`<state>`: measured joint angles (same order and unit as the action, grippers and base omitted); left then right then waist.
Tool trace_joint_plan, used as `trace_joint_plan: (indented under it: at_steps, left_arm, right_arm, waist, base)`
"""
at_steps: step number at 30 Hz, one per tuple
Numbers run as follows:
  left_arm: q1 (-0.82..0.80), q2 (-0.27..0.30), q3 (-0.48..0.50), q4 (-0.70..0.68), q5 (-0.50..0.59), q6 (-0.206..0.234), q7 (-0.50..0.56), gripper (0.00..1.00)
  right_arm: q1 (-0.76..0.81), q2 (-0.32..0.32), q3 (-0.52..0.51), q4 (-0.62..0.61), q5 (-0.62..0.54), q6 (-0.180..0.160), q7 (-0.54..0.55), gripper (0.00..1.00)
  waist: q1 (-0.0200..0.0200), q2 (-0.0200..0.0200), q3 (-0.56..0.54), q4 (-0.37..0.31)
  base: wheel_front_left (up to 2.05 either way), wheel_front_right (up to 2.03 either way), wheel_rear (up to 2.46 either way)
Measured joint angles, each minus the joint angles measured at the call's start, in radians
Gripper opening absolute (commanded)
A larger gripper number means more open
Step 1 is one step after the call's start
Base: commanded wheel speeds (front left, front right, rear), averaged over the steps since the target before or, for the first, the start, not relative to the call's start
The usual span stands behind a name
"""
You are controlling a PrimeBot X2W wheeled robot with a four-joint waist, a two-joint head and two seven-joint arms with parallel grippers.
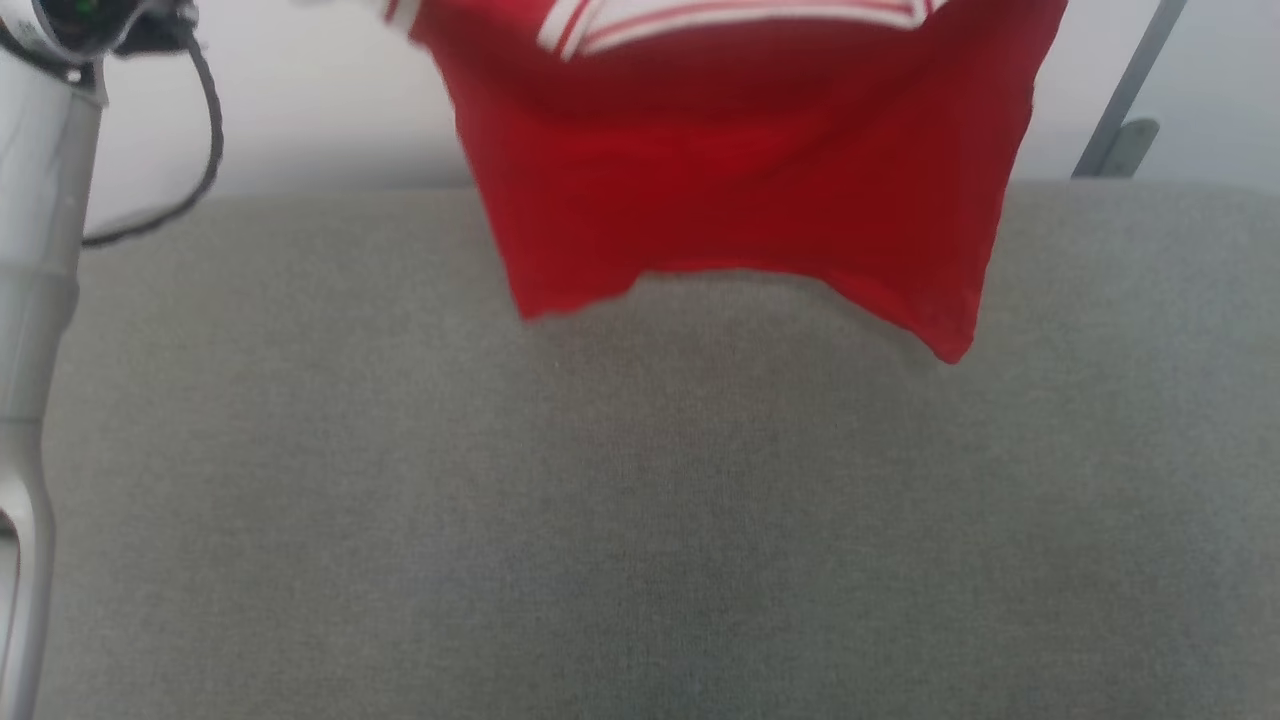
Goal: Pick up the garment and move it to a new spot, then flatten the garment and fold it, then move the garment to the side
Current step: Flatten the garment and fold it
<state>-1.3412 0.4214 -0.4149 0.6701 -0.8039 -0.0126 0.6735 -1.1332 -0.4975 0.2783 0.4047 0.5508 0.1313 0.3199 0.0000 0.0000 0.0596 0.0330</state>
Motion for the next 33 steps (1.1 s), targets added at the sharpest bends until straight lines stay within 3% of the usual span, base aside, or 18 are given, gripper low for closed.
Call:
trace_joint_plan:
  at_steps: [9,17,25,29,33]
  left_arm:
    - [-0.188,-0.032,-0.013,0.095,0.082,-0.029,-0.22,0.0]
    - [-0.373,-0.062,-0.019,0.169,0.182,-0.048,-0.542,0.0]
    - [-0.408,-0.091,-0.035,0.258,0.221,-0.072,-0.785,0.0]
    - [-0.374,-0.11,-0.05,0.336,0.192,-0.1,-0.778,0.0]
    - [-0.283,-0.128,-0.1,0.35,0.116,-0.115,-0.659,0.0]
  right_arm:
    - [-0.217,0.049,0.022,0.195,-0.175,0.0,-0.228,0.0]
    - [-0.418,0.09,-0.007,0.357,-0.401,0.0,-0.537,0.0]
    - [-0.431,0.138,-0.092,0.344,-0.567,0.0,-0.58,0.0]
    - [-0.333,0.145,-0.082,0.38,-0.576,0.0,-0.581,0.0]
    - [-0.247,0.143,-0.041,0.432,-0.485,0.0,-0.581,0.0]
  waist:
    - [0.0,0.0,0.172,-0.005]
    - [0.0,0.0,0.368,-0.009]
    - [0.0,-0.0001,0.476,0.004]
    - [0.0,-0.0001,0.458,0.019]
    - [0.0,-0.0001,0.412,0.032]
  base:
    - [0.0,0.0,0.0]
    - [0.0,0.0,0.0]
    - [0.0,0.0,0.0]
    - [0.0,0.0,0.0]
    - [0.0,0.0,0.0]
